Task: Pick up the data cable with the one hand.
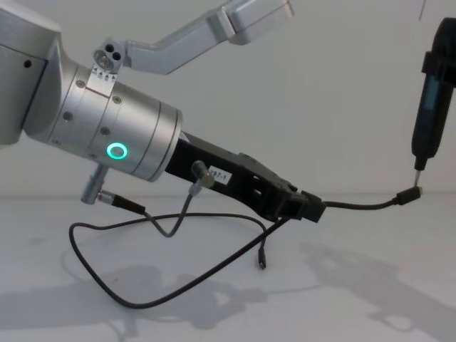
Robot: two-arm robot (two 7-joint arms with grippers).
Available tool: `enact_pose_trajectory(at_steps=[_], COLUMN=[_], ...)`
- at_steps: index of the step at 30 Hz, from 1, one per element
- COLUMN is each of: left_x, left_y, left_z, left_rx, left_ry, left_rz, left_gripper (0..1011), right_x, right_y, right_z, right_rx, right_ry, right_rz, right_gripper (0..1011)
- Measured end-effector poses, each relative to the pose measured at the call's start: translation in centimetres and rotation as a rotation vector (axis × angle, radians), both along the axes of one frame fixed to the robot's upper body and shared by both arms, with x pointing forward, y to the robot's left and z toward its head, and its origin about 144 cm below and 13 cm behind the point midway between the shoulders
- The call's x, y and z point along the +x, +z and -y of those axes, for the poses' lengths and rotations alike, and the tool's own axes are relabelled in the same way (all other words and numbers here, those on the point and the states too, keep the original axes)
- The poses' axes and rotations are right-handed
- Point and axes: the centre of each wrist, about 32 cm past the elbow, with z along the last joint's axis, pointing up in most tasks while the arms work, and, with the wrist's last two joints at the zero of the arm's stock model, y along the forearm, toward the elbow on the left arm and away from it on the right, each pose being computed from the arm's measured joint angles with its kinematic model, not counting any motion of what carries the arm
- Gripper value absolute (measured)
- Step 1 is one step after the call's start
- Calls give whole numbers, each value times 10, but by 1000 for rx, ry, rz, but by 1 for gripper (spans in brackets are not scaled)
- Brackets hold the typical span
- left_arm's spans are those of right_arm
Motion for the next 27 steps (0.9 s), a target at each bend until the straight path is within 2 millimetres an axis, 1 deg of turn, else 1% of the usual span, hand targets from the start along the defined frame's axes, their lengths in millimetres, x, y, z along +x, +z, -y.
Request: enact_pose_trajectory(at_steps=[27], left_x=[0], left_y=[0], left_z=[0], left_rx=[0], left_ry=[0], left_rz=[0], left_gripper=[40], right_x=[-3], right_y=[0], right_z=[2], right_rx=[1], right_ry=[-2], right_rz=[-16], right_gripper=[279])
